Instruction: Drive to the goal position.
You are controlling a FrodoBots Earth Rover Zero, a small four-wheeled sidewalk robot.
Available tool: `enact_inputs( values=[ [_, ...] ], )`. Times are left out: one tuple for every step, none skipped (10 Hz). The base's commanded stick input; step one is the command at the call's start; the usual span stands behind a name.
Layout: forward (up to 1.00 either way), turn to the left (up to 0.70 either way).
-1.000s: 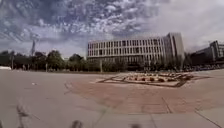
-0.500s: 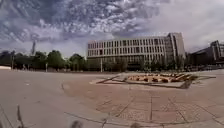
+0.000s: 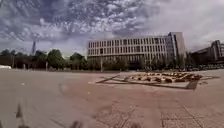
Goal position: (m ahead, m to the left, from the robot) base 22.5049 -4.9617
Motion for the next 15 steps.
enact_inputs(
  values=[
    [0.70, 0.00],
    [0.70, 0.00],
    [0.70, -0.03],
    [0.70, -0.10],
    [0.70, -0.17],
    [0.70, -0.08],
    [0.70, -0.02],
    [0.70, -0.12],
    [0.70, 0.00],
    [0.70, 0.00],
    [0.70, 0.00],
    [0.70, 0.00],
    [0.70, 0.00],
    [0.70, -0.01],
    [0.70, -0.01]
  ],
)
